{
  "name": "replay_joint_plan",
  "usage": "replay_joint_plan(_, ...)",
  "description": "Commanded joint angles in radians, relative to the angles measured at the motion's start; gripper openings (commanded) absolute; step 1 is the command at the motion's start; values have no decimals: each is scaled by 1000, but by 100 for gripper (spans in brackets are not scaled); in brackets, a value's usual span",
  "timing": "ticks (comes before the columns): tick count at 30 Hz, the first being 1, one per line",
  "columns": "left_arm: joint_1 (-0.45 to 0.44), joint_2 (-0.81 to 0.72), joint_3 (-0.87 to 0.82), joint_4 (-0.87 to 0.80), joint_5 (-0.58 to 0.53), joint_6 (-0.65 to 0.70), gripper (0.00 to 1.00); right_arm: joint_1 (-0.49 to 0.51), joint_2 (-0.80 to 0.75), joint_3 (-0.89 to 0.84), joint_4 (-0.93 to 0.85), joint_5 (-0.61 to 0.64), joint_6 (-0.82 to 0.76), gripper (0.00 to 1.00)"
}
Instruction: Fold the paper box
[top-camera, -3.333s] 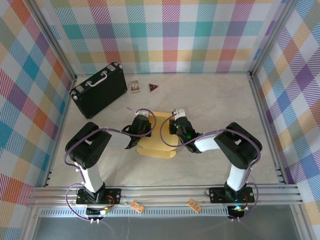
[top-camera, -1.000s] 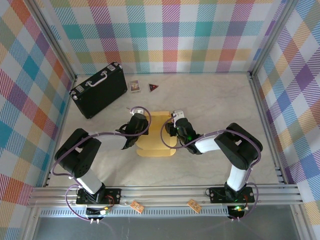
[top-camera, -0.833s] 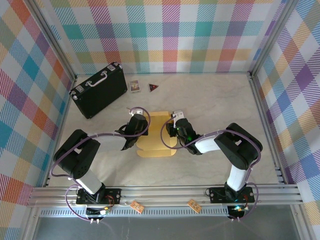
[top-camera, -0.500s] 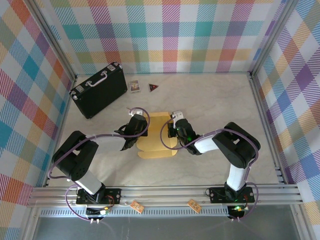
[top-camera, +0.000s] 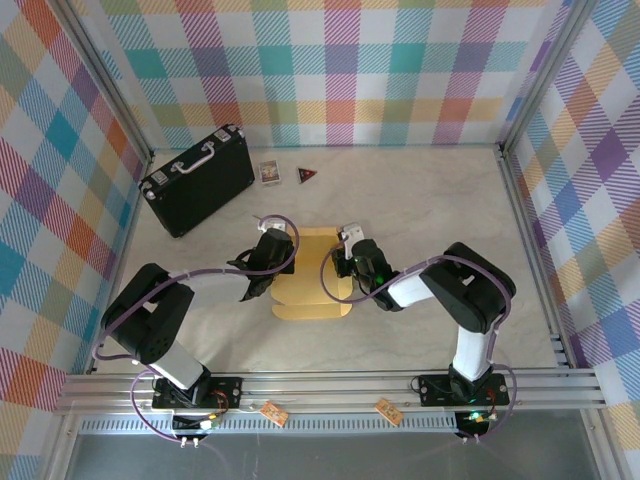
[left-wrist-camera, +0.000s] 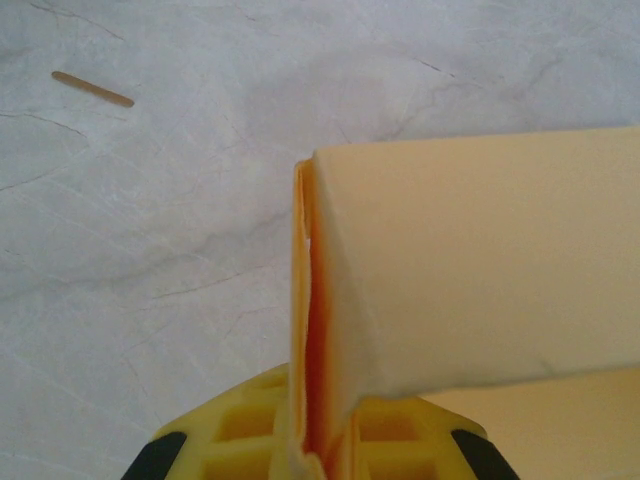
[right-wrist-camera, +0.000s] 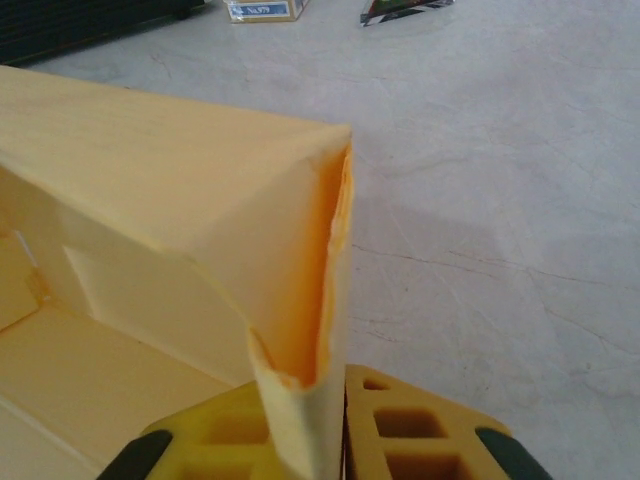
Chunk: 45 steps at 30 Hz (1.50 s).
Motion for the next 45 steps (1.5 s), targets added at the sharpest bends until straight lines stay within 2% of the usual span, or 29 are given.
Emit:
replay_joint_plan(1,-5,-25,28,9,28,4,0,12,26,23,15,-56,-16,14)
replay_joint_plan(4,-6,-27,32,3,37,2,0,12,45,40,-3,-46,-15,4)
replay_joint_plan(7,-6,-28,34,-2,38,-2,0,12,63,53,-12,-30,-11,2)
replay_joint_plan(8,-7,-30,32,-3,37,-2,0,12,67,57,-13,-33,-13,3)
replay_joint_plan(10,-6,-33,33,-5,37,-2,0,12,74,65,-17,-53,-19,19)
replay_joint_plan(16,-7,-48,36,-14,36,0,0,12,85,68,-21,-85,-39,20)
replay_joint_plan(23,-6,-64,36,-19,43,-1,0,12,110,63,3,-92,-56,1)
replay_joint_plan(26,-7,-72,35,-28,41,-6,0,12,125,51,47,-91,-70,0)
replay_joint_plan(27,-7,-74,34,-31,38,-8,0,12,127,47,60,-98,-77,1)
replay_joint_plan(29,-6,-80,30,-31,37,-13,0,12,130,40,79,-112,-88,20)
replay_joint_plan(35,-6,-88,14,-40,17,-23,0,12,148,35,108,-132,-102,23)
replay_joint_plan(37,-7,-94,11,-37,13,-23,0,12,151,27,122,-130,-102,21)
replay_joint_plan(42,-6,-107,5,-35,4,-26,0,12,158,27,128,-129,-116,2)
replay_joint_plan(45,-6,-119,-5,-28,1,-32,0,12,162,17,154,-123,-123,0)
